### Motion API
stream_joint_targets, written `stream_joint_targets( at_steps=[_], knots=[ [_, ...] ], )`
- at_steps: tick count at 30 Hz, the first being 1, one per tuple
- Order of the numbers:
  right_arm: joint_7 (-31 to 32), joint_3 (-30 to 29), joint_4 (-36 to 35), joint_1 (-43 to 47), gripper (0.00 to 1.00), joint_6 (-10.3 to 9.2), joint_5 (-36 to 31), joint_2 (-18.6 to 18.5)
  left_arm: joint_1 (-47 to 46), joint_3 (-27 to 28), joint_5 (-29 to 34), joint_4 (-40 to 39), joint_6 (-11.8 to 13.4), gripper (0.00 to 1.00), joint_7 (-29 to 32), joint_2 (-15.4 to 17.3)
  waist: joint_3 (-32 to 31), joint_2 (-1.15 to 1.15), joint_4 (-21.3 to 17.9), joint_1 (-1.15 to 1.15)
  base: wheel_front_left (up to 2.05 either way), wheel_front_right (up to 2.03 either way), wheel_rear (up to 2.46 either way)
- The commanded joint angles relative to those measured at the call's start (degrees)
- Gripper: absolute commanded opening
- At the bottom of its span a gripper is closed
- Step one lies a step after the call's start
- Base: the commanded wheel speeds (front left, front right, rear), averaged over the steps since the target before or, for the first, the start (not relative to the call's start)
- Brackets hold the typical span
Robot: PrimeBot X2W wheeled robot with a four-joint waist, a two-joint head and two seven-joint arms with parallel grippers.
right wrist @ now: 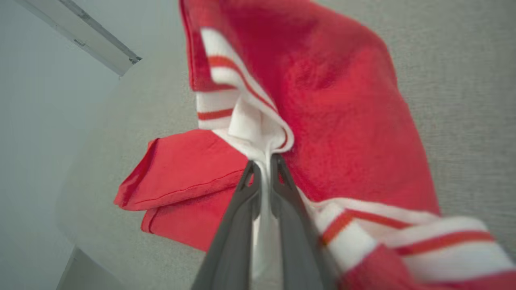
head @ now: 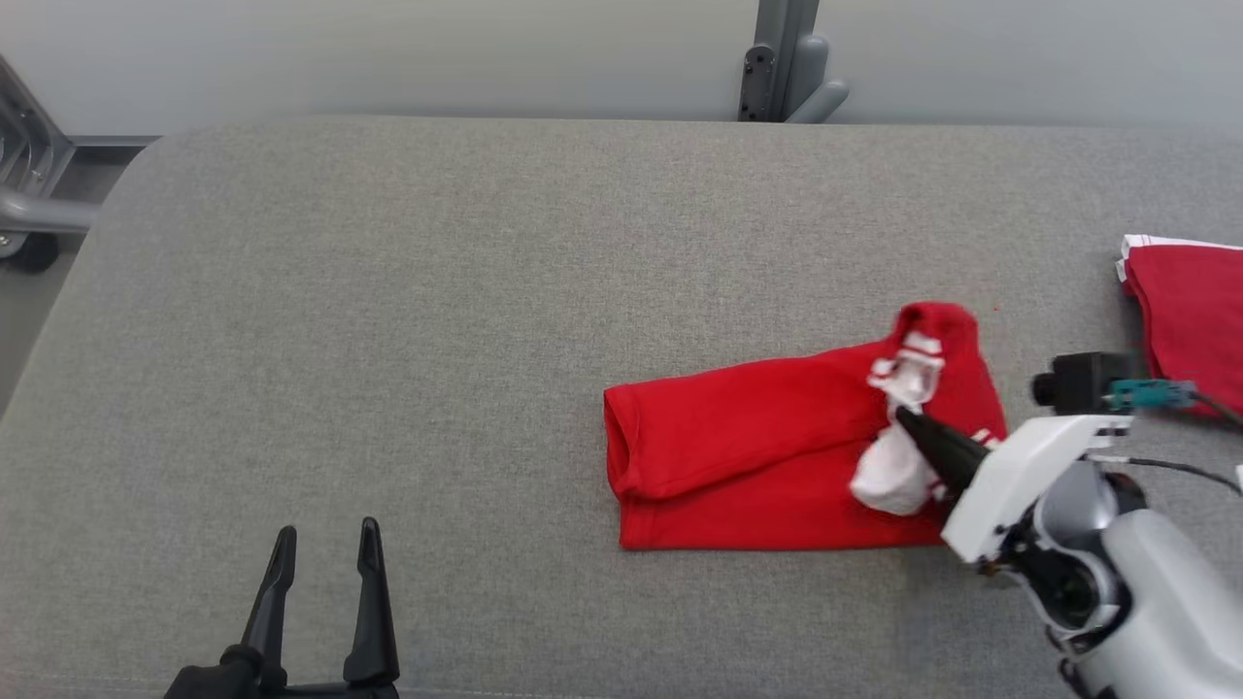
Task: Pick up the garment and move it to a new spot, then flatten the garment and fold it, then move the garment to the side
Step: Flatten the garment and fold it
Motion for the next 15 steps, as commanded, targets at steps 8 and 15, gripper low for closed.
stream_joint_targets(
  at_steps=[8,15],
  knots=[
    [-4.01,8.13,5.12,-5.97,0.0,0.0,-7.06,15.94,-3.63,-1.65,-0.18,1.32,-0.75,1.0,-0.13,0.02,4.09,0.0,1.57,0.0,0.0,0.0,0.0],
    [-7.4,9.67,12.21,-8.95,0.0,0.0,-9.53,19.74,-3.87,-1.68,-0.85,3.09,0.06,1.0,-0.13,0.02,4.52,0.0,3.7,0.0,0.0,0.0,0.0]
  ],
)
